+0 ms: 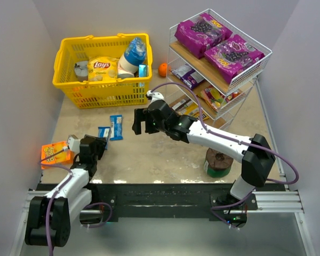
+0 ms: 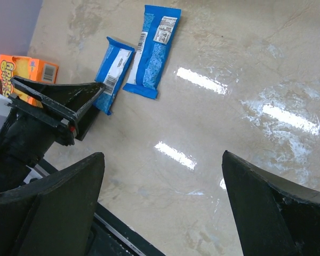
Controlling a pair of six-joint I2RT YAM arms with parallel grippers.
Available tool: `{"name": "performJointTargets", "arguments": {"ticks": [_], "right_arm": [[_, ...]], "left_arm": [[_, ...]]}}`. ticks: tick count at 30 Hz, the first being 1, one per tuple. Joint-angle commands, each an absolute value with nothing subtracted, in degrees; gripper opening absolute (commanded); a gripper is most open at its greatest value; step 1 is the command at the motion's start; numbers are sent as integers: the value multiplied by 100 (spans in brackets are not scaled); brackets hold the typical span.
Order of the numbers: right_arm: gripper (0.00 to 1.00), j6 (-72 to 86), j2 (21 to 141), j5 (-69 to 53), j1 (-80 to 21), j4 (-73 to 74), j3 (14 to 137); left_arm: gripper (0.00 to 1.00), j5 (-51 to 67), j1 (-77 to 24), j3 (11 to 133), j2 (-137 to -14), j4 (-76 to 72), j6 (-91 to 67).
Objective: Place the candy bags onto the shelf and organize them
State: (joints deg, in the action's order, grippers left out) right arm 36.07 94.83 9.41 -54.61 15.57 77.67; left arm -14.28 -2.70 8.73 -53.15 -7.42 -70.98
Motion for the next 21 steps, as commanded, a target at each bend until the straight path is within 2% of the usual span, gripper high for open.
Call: {"name": "performJointTargets", "arguments": {"ticks": [1,4,8,10,14,21], "right_arm": [[94,3700,9237,914,-5423,1371,7708],[94,3718,9202,905,-5432,1371,7673],[94,3727,9123,923,-5423,1380,7647],[94,3727,9071,932,-5423,1397,7629],[94,3727,8974,923,-5423,1406,7594],[94,3709,8763,809,-5423,1441,7550]], "left_arm": [[58,-1266,-246,519,-5502,-553,-7172],[48,-1283,-246,440,-5581,-668,-7181],[26,-1257,-246,404,-5529,-607,-7145],[22,-1248,-246,361,-5292,-545,-7128],[2,-1213,-246,386,-4817,-186,-7058],[0,-809,-246,904,-3806,509,-6391]]}}
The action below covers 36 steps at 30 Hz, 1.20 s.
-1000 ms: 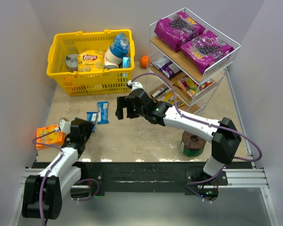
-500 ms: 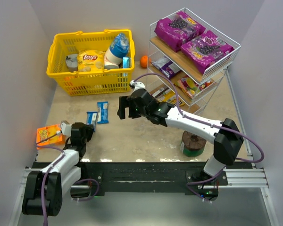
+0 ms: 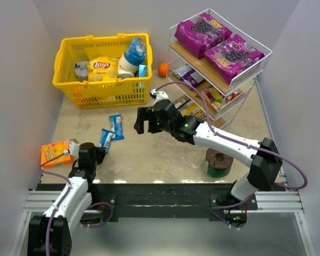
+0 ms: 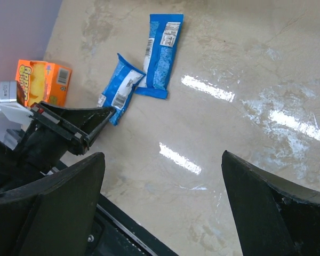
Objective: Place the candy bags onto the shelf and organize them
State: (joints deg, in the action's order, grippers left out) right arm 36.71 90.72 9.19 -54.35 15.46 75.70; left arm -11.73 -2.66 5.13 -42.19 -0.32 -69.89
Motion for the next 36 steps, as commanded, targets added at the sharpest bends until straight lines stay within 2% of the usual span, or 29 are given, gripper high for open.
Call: {"name": "performJointTargets", "arguments": {"ticks": [1,8,15,18,23,29,32,36], "right_arm": [[94,3709,8728,800,-5423,1450,7550],[94,3586,8315,703,-5423,1573,7567],[94,3437,7902,764,-5423,1740,7524],[94,3401,7805,904,-5423,1880,7427],[94,3428,7551,1125,-5423,2048,7146],[93,3419,7111,1222,-5432,2223,7031],[94,3375,6830,1257,-5423,2346,7031],[94,3349,6461,1309,-5432,2513,7040]], "left_arm": [[0,-713,-246,1062,-3719,632,-6329],[0,-115,-255,1573,-3323,870,-6047],[0,1719,-281,1503,-3998,-560,-5836],[0,2108,-474,1380,-4499,-1308,-5792],[0,1969,-1484,1459,-5429,-2178,-5809],[0,1697,-2398,1494,-6852,-3682,-6818],[0,1056,-2925,1809,-7415,-3902,-7241],[0,319,-3672,2870,-8163,-3815,-7409]]}}
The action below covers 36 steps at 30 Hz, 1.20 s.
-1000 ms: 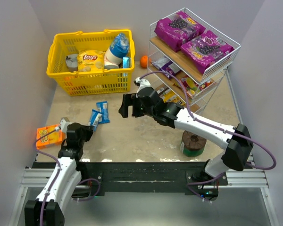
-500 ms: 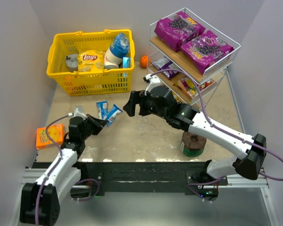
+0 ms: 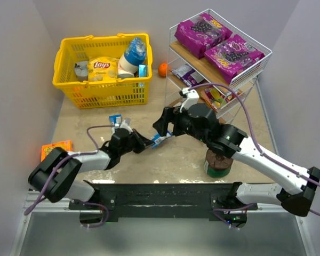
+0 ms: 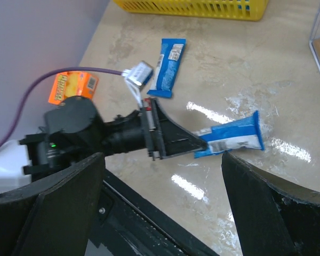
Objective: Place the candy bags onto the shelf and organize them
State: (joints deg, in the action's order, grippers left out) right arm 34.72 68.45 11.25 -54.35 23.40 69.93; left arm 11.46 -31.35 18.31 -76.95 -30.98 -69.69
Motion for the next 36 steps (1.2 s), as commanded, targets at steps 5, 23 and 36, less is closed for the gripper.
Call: {"name": "performJointTargets", "arguments": {"ticks": [5,23,36], "right_arm": [[94,3331,6135,1327,-5432,2654,7014],[99,3164,5282,1099,-5423,2918,6979],[99,3208,5150,1099,-5432,3006,6908]], "left_arm": [[0,9,-4157,3892,-9341,-3911,-7611],[0,-1080,-5326,7065,-11838,-2797,-7848],[0,-1521,-5476,7497,-12357,-2215,-8428]]}}
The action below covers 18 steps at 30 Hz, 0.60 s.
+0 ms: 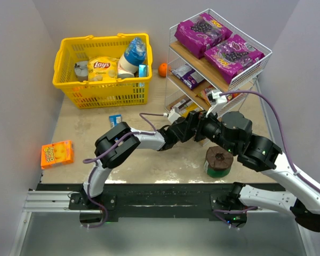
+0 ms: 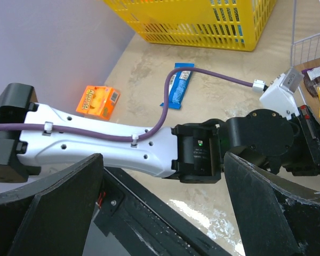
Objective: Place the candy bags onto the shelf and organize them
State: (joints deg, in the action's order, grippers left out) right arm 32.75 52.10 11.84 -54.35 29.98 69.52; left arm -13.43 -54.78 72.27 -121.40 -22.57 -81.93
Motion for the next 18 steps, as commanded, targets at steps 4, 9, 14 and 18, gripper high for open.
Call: {"name": "performJointTargets", "arguments": {"ticks": [4,9,14,18], "right_arm": [[99,3217,5150,1099,-5423,3041,6899],[99,3234,5142,1125,-5423,3050,6882],[99,3234,5142,1143,-5423,3041,6864],[99,3226,5159,1160,-5423,3041,6873]], "left_arm": [[0,-1512,-5476,7602,-12542,-2188,-8508],[0,-1582,-5476,7690,-12621,-2101,-8587],[10,-1652,-5484,7734,-12595,-1995,-8622],[37,-1652,-5511,7673,-12533,-1978,-8587]]}}
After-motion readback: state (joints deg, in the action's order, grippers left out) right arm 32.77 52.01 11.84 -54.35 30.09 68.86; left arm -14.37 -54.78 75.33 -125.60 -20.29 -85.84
